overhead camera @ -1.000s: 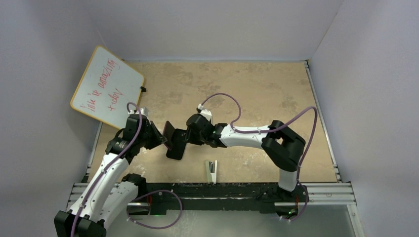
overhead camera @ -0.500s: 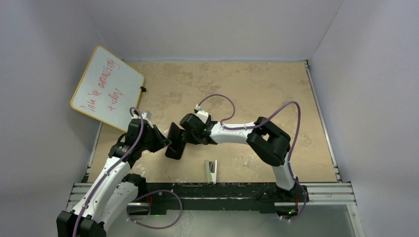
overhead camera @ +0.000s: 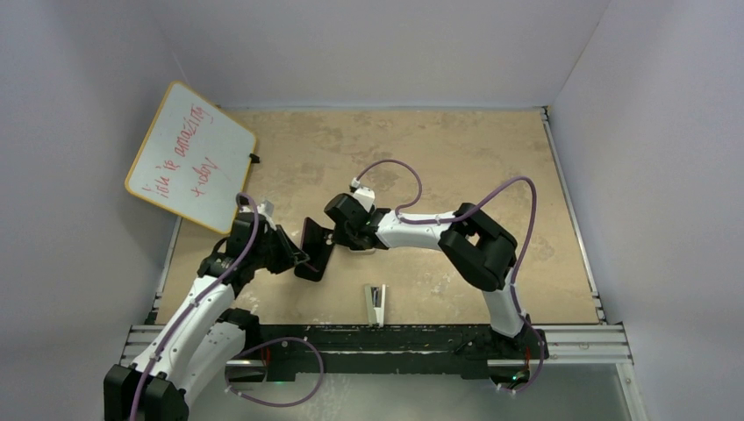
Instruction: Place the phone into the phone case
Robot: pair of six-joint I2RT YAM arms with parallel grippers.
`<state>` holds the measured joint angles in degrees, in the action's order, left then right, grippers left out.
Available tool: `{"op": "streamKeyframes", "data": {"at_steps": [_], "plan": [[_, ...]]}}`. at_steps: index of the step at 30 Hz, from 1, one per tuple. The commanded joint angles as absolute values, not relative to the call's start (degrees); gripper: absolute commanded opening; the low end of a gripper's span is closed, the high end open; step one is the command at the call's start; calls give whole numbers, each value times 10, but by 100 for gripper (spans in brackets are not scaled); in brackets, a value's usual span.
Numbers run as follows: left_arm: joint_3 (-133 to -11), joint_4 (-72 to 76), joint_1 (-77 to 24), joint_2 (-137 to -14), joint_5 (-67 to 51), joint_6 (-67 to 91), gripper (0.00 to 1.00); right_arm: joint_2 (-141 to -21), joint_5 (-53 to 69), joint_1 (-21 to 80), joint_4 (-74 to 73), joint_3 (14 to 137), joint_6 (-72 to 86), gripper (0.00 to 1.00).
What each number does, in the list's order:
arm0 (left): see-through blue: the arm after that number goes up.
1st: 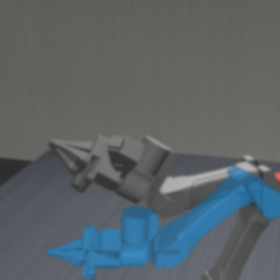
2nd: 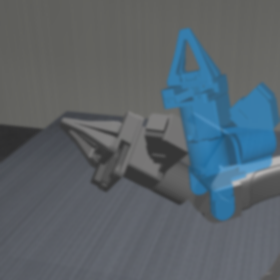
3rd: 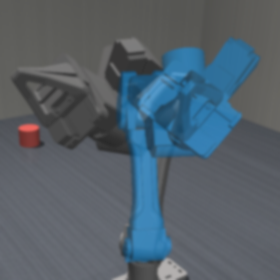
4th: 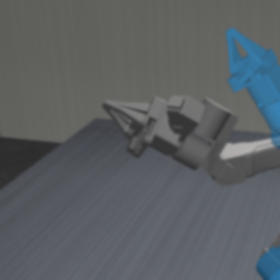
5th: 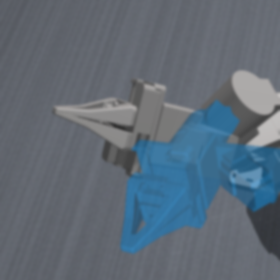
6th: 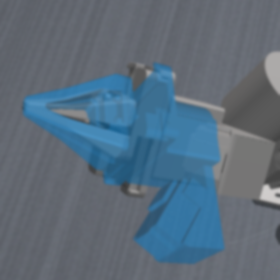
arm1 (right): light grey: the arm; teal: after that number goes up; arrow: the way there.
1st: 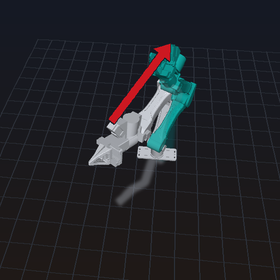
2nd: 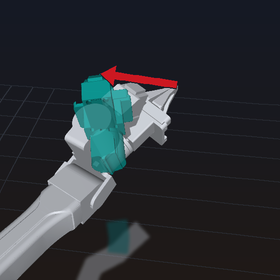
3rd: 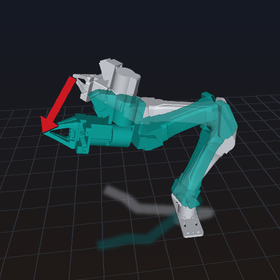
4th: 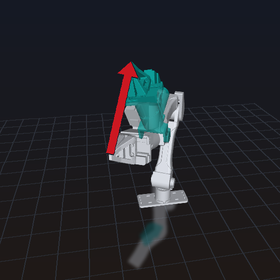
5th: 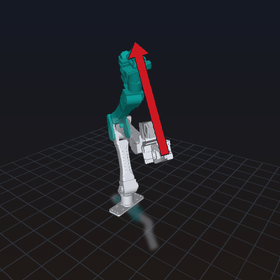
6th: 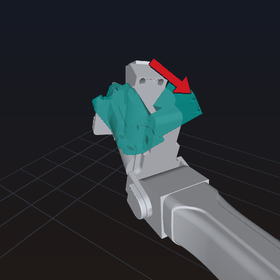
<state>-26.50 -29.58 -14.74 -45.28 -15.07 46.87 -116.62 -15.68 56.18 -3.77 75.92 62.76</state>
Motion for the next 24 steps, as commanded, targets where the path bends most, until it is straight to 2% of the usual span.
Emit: {"op": "streamKeyframes", "data": {"at_steps": [1, 15, 21, 24], "plan": [[-255, -263, -146, -450, -169, 458, 0, -1170, -171, 548, -7, 764, 577, 11], [-231, -182, -146, -425, -215, 487, 0, -1175, -157, 527, 20, 777, 520, 7], [-210, -203, -146, -448, -195, 495, 0, -1173, -158, 527, 23, 774, 529, 9], [-190, -181, -146, -448, -190, 505, 0, -1173, -151, 527, 25, 774, 534, 15]]}}
